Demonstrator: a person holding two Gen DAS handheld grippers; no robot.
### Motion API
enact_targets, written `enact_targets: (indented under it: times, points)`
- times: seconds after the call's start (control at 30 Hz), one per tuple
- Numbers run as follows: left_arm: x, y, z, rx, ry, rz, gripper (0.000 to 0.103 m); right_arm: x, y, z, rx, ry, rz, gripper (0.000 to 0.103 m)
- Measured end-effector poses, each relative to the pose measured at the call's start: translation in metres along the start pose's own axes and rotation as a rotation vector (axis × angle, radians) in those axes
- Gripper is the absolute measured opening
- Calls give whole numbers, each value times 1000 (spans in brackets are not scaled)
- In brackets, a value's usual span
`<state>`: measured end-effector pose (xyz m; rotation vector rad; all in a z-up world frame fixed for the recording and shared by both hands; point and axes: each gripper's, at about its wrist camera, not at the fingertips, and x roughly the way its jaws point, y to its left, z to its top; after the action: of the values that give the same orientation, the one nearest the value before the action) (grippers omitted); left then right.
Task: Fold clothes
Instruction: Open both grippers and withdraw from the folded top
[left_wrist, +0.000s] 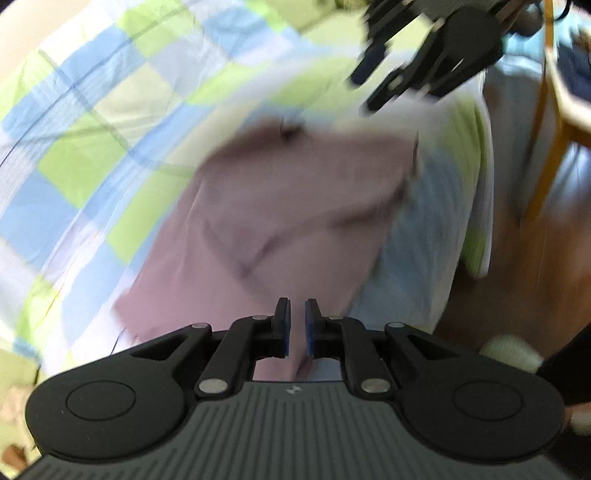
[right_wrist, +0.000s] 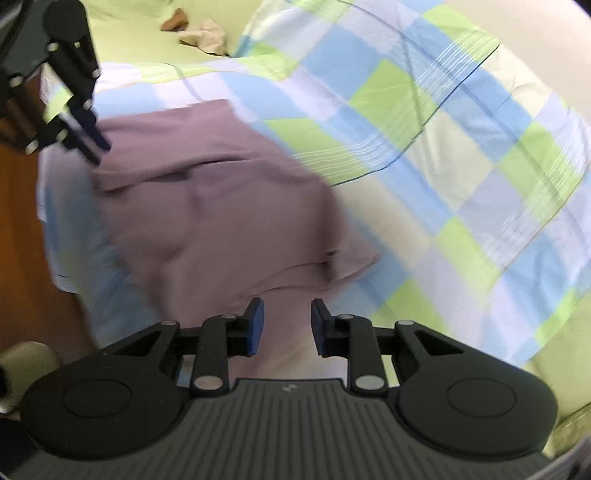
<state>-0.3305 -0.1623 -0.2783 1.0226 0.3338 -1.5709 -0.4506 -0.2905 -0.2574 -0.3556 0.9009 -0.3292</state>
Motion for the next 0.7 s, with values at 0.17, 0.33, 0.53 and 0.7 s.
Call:
enact_targets:
  times: [0.17, 0.33, 0.53, 0.7]
  points:
    - [41, -13, 37, -133, -31, -27, 13, 37, -27, 9, -73, -31, 80, 23]
    - [70, -29, 45, -183, 21, -27, 13, 85, -28, 4, -297, -92, 136, 23]
    - [92, -42, 39, -202, 89, -17, 12, 106, -41, 6, -244, -105, 45, 1]
    - [90, -37, 37, -201, 116, -36, 13, 109, -38, -10, -226, -25, 139, 1]
